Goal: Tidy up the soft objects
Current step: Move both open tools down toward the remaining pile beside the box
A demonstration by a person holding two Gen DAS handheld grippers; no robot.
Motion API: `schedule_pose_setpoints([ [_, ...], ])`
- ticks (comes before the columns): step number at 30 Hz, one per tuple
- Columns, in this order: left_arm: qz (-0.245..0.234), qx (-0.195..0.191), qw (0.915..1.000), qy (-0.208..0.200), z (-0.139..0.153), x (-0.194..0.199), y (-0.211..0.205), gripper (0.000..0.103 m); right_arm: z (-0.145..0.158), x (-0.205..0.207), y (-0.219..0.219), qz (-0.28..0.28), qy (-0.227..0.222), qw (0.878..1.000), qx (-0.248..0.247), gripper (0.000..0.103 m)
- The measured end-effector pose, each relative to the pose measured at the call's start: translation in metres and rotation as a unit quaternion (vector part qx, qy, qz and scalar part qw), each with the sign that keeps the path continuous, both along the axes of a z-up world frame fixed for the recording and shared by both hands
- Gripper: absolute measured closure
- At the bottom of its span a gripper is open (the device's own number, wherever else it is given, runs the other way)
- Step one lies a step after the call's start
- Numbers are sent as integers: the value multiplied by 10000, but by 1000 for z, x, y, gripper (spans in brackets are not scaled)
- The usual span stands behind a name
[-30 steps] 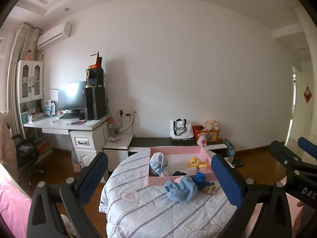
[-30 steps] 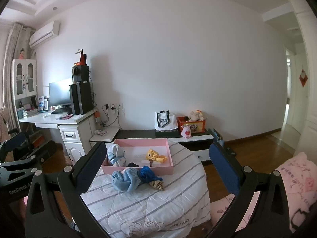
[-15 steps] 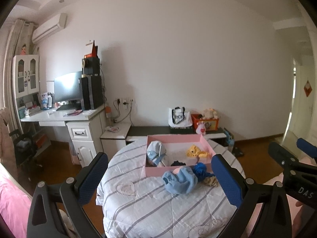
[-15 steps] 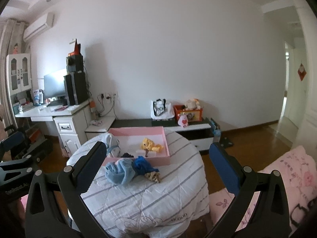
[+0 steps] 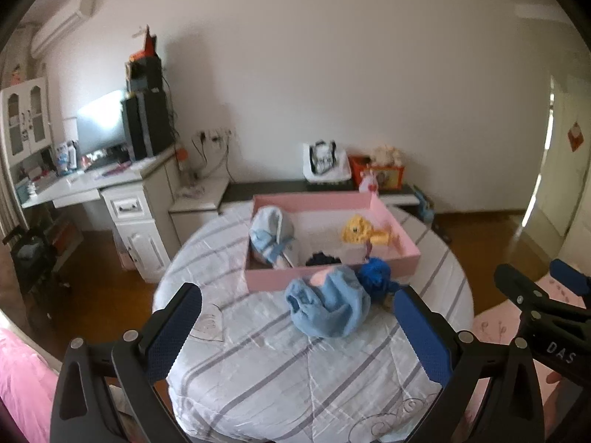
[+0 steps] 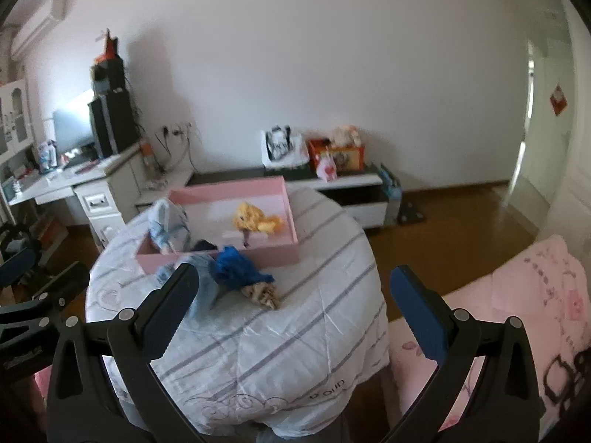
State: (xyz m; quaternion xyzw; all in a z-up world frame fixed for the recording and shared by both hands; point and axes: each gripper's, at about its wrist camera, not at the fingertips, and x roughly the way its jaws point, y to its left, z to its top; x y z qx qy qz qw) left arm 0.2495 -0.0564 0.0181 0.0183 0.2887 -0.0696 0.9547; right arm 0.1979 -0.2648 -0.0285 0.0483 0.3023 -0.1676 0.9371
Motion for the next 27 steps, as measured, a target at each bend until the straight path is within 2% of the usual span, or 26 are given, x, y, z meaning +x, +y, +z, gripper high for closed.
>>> schedule_pose_setpoints([
  [4, -85, 59, 9992, 382, -17, 38, -12, 0, -24, 23, -17, -80, 316, 9992, 248, 0],
  [9, -210, 149, 9948, 986, -48, 93, -30, 0, -52, 50, -36, -129, 665, 9967, 442, 0],
  [12, -243, 162, 9923, 1207, -63, 122, -39, 0, -65, 64, -41, -69, 853, 9950, 517, 0],
  [21, -211, 94, 9851, 1706, -106, 186, -51, 0, -102, 100, -60, -91, 1320, 9884, 743, 0],
  [27, -251, 24, 9813, 1909, -129, 211, -57, 0, -122, 113, -69, -128, 1597, 9835, 838, 0],
])
